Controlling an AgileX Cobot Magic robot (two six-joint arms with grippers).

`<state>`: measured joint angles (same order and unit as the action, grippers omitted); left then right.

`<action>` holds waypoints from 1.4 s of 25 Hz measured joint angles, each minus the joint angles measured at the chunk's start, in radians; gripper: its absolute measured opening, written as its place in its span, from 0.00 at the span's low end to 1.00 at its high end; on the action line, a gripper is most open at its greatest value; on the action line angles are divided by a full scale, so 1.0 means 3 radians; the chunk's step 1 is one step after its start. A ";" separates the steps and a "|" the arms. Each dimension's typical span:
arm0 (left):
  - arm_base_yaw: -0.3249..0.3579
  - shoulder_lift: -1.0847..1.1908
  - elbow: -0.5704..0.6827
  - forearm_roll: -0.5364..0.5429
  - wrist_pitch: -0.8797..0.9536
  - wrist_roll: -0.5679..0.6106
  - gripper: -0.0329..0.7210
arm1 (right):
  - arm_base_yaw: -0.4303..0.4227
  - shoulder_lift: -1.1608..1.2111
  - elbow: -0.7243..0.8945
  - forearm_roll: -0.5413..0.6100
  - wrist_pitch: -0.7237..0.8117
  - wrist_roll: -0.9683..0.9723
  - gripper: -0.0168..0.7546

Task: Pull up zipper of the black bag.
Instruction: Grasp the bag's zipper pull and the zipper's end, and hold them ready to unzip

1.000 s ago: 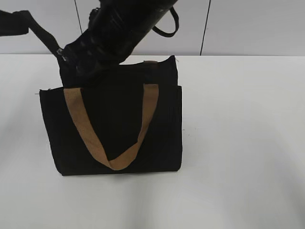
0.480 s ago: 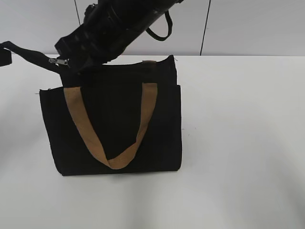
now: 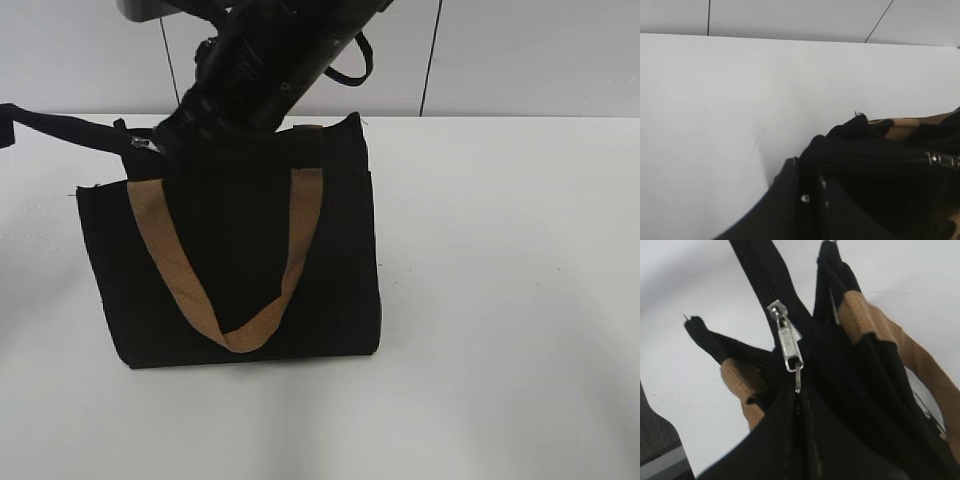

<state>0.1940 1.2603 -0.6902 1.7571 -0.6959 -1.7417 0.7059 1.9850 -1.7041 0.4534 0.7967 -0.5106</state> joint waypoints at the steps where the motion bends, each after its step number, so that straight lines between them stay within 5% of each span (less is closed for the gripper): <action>1: 0.0000 0.0000 0.0022 0.0000 0.0032 0.0000 0.07 | 0.0000 0.0000 0.0000 -0.0087 0.0032 0.0026 0.00; 6: 0.0000 0.0000 0.0091 0.0004 0.0065 0.0000 0.07 | -0.0060 -0.0055 0.0000 -0.0354 0.0241 0.0124 0.00; 17: -0.0003 0.0006 0.0091 0.0004 0.0094 0.0000 0.07 | -0.0717 -0.0288 0.0000 -0.0437 0.1095 0.0028 0.00; 25: -0.0009 0.0065 0.0094 0.0001 0.0031 0.0003 0.08 | -0.0885 -0.0442 0.0000 -0.0384 0.1299 0.0016 0.02; 28: 0.0002 0.0076 0.0094 -0.0002 0.0109 0.0003 0.28 | -0.0911 -0.0516 0.0000 -0.0431 0.1359 0.0069 0.23; 31: 0.0002 0.0076 0.0094 -0.0006 0.0147 0.0000 0.61 | -0.0926 -0.0574 0.0000 -0.0455 0.1379 0.0076 0.61; 33: -0.0019 0.0073 0.0094 -0.0009 0.0236 0.0000 0.66 | -0.0926 -0.0614 0.0000 -0.0455 0.1382 0.0076 0.78; 35: -0.0127 0.0049 0.0121 -0.0012 0.0535 -0.0003 0.62 | -0.0926 -0.0681 0.0000 -0.0462 0.1383 0.0123 0.82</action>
<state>0.1559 1.2749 -0.6540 1.7534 -0.5354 -1.7425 0.4281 1.7808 -1.7041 0.3148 1.2116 -0.4738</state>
